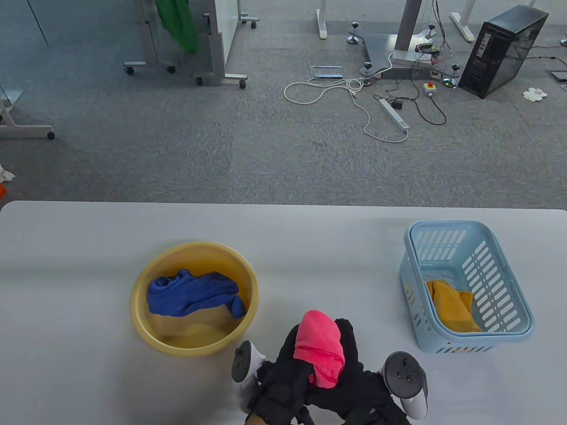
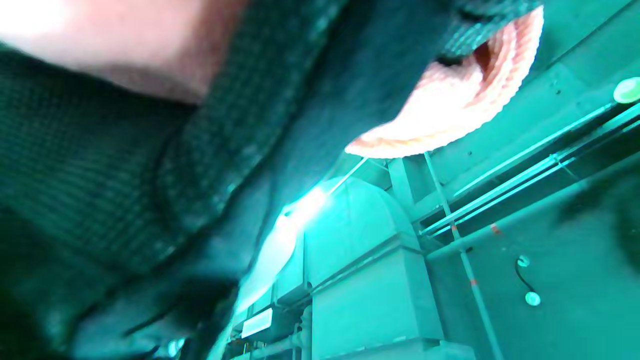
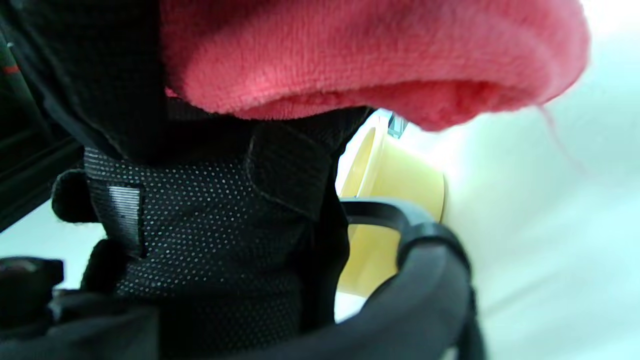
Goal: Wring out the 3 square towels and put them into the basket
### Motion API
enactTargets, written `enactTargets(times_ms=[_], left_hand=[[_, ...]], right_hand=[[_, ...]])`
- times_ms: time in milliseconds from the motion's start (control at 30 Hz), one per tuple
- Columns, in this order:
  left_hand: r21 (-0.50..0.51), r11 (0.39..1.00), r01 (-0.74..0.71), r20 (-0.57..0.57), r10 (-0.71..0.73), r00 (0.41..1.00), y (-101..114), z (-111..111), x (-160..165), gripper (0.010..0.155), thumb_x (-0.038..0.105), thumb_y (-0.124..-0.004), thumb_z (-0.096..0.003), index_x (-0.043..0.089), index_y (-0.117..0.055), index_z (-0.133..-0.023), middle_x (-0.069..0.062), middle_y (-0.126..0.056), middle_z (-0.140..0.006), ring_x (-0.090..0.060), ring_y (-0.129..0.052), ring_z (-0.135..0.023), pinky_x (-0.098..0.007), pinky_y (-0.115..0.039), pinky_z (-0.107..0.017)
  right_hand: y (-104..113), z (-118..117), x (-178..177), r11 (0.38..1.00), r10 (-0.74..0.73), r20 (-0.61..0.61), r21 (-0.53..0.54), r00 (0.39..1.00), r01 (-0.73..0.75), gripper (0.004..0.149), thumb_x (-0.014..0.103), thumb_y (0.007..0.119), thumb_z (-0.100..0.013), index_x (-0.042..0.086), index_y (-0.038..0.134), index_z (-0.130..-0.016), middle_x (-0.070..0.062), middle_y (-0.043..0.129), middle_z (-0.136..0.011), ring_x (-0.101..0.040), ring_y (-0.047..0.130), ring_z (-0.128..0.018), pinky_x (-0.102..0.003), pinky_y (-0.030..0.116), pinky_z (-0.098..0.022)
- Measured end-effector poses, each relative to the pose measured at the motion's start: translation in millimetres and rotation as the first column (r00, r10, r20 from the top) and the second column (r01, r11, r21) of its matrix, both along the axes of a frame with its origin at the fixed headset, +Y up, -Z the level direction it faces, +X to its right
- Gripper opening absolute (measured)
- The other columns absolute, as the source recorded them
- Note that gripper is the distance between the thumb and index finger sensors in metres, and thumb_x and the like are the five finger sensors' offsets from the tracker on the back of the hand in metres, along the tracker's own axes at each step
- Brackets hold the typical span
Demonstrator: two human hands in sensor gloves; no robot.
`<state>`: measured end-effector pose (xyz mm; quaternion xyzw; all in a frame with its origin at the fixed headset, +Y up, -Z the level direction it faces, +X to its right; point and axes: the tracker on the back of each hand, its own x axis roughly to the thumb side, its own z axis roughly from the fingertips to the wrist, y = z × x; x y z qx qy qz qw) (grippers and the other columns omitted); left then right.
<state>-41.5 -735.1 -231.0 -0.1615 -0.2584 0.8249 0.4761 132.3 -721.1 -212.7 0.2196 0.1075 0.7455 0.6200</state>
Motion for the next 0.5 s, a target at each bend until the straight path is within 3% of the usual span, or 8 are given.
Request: enactTargets(times_ms=[233,433,500], left_hand=[[-0.032,0.995,-0.097,0.166,0.101,0.981,-2,3,9,0.083,0.050,-0.073,-0.0627,0.038,-0.012,-0.117,-0.008,0.005,-0.118,-0.036,0.011,-0.108,-0.068,0.001,-0.067],[0.006,0.998,-0.061,0.186,0.059,0.981,-3,3,11,0.089,0.054,-0.072,-0.0626,0.038,-0.002,-0.115,-0.006,0.017,-0.112,-0.035,0.018,-0.104,-0.069,0.002,-0.066],[0.015,0.999,-0.034,0.189,0.030,0.982,-4,3,10,0.088,0.055,-0.072,-0.0628,0.036,-0.003,-0.115,-0.006,0.018,-0.112,-0.035,0.018,-0.104,-0.069,0.002,-0.066]], right_hand=[[-4,-2,1,1.000,0.014,0.010,-0.006,1.000,-0.014,0.132,0.053,0.102,-0.039,0.014,-0.005,-0.107,-0.030,-0.003,-0.111,-0.067,0.025,-0.100,-0.080,0.044,-0.070],[-5,-4,6,1.000,-0.003,0.037,0.007,0.999,0.003,0.116,0.047,0.103,-0.040,0.014,0.020,-0.114,-0.033,0.007,-0.113,-0.066,0.034,-0.101,-0.077,0.050,-0.070],[-5,-5,8,1.000,-0.007,0.048,0.000,0.999,0.007,0.105,0.046,0.104,-0.040,0.014,0.035,-0.113,-0.031,0.013,-0.115,-0.065,0.039,-0.101,-0.077,0.050,-0.070]])
